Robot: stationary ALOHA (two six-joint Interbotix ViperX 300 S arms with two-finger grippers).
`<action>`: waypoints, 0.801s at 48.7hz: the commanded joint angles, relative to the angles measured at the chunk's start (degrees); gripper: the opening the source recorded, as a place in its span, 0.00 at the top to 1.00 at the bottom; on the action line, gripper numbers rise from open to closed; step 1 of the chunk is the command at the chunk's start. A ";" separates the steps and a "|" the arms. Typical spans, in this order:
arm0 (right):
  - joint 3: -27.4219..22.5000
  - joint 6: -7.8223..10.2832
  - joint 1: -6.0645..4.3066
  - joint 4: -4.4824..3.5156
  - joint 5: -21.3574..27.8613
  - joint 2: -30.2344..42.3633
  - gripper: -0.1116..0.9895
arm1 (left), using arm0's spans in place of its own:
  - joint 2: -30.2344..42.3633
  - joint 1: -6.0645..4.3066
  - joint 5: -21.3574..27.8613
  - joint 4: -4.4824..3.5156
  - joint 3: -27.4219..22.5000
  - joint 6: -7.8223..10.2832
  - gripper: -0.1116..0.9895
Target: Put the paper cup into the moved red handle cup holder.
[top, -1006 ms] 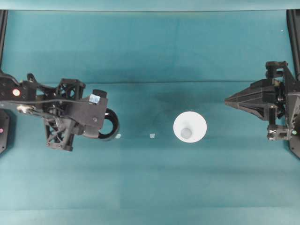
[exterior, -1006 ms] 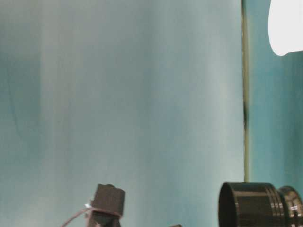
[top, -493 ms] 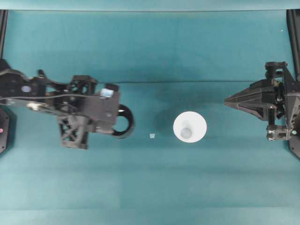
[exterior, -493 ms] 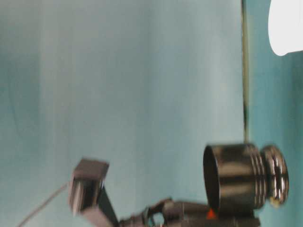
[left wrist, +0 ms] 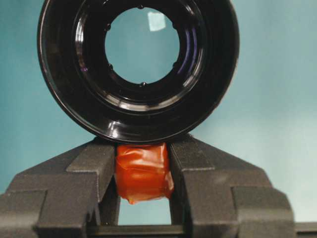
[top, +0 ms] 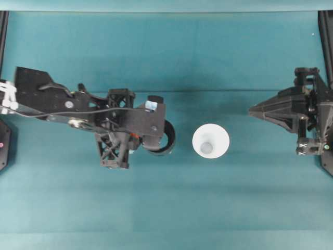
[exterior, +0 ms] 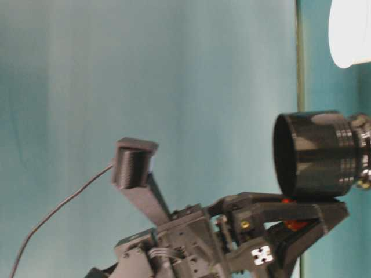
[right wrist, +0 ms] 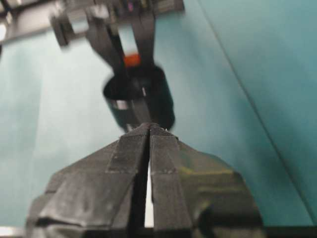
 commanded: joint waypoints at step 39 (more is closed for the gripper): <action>0.35 0.35 -0.18 0.09 1.85 0.35 0.98 | 4.48 -1.23 -9.76 0.09 2.99 -0.44 0.65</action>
